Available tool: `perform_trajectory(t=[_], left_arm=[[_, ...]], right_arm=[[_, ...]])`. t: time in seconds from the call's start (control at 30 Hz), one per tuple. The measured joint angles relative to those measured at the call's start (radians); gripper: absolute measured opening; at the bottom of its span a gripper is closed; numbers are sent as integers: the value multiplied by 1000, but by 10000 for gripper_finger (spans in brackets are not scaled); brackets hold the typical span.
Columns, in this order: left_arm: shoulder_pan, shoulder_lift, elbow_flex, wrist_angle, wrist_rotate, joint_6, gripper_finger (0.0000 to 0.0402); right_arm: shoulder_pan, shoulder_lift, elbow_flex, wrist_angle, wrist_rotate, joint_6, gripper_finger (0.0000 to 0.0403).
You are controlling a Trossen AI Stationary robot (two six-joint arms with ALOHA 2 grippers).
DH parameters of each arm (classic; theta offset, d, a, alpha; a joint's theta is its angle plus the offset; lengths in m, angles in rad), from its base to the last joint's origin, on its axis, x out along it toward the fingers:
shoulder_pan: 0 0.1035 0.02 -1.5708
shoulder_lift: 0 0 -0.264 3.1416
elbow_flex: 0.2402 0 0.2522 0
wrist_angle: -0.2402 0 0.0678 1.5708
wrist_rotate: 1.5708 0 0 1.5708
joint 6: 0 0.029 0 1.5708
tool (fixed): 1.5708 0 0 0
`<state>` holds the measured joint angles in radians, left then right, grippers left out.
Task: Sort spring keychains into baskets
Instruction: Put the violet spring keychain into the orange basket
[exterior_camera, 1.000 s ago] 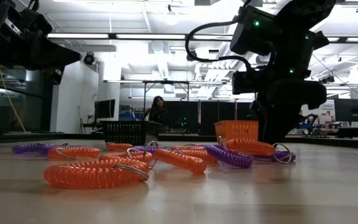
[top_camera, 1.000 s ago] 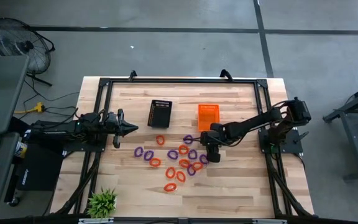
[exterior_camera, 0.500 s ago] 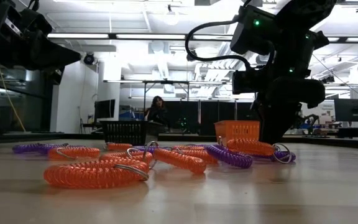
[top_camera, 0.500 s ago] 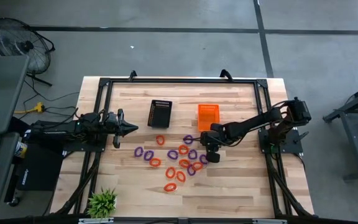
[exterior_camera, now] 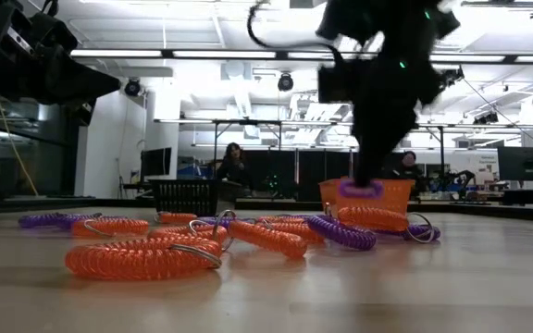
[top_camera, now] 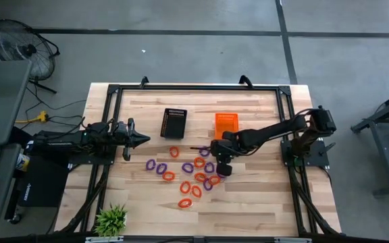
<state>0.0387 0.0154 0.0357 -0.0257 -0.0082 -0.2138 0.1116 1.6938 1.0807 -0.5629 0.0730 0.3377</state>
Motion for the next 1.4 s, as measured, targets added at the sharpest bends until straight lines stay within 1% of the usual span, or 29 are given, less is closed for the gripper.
perform_trajectory(t=[0.17, 0.3, 0.57, 0.67, 0.8, 0.97, 1.17, 1.4], left_arm=[[0, 0, 0, 0, 0, 0, 1], [0, 0, 0, 0, 0, 0, 1], [0, 0, 0, 0, 0, 0, 1], [0, 0, 0, 0, 0, 0, 1], [0, 0, 0, 0, 0, 0, 1], [0, 0, 0, 0, 0, 0, 1], [0, 0, 0, 0, 0, 0, 1], [0, 0, 0, 0, 0, 0, 1]], right_arm=[[-11, -2, 124, -153, 76, 3, 28], [-49, -20, 178, -239, 117, 35, 28], [-160, -37, 196, -377, 111, 203, 32], [-210, -37, 195, -418, 108, 241, 33], [-268, -38, 170, -409, 108, 242, 34], [-308, -38, 117, -306, 105, 240, 33], [-317, -31, 65, -201, 65, 239, 34], [-312, -31, -11, -105, 45, 208, 50]])
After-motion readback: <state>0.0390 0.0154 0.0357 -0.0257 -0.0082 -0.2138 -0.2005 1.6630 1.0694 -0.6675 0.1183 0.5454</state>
